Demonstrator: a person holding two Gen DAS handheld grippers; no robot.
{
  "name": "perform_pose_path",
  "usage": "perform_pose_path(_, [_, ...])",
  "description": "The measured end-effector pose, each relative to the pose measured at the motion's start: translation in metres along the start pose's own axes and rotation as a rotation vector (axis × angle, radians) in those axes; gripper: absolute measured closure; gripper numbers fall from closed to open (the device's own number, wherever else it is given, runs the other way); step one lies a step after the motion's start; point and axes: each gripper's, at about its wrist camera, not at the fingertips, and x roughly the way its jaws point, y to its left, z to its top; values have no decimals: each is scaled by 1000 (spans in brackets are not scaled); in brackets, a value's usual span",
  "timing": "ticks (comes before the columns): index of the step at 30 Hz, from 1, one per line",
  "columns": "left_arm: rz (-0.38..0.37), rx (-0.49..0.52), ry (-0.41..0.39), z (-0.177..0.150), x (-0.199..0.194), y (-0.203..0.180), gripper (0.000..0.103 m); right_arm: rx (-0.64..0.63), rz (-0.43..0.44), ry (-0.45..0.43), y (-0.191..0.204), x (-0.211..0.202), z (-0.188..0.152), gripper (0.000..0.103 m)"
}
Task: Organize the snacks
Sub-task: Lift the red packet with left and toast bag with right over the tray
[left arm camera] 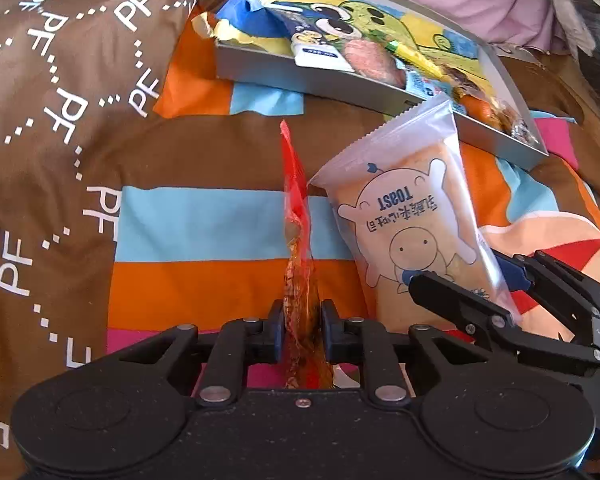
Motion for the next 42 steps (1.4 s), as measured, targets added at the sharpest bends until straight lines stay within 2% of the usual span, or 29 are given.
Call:
perform_pose_path(8, [5, -5, 5, 3, 8, -2, 82, 77, 49, -18, -12, 12, -2, 50])
perform_pose_path(17, [13, -4, 12, 3, 12, -1, 81, 161, 72, 50, -24, 30, -12, 51])
perform_pose_path(22, [15, 4, -1, 2, 10, -2, 82, 159, 47, 63, -23, 32, -16, 60])
perform_pose_path(26, [22, 33, -23, 2, 4, -4, 86, -6, -12, 40, 2, 26, -12, 70])
perform_pose_path(34, [36, 86, -75, -1, -12, -8, 89, -413, -197, -24, 56, 16, -20, 76])
perform_pose_path(40, [43, 100, -127, 1, -21, -9, 89, -572, -325, -76, 70, 18, -29, 79])
perform_pose_path(42, [46, 111, -148, 2, -24, -11, 89, -587, -349, -92, 70, 17, -31, 79])
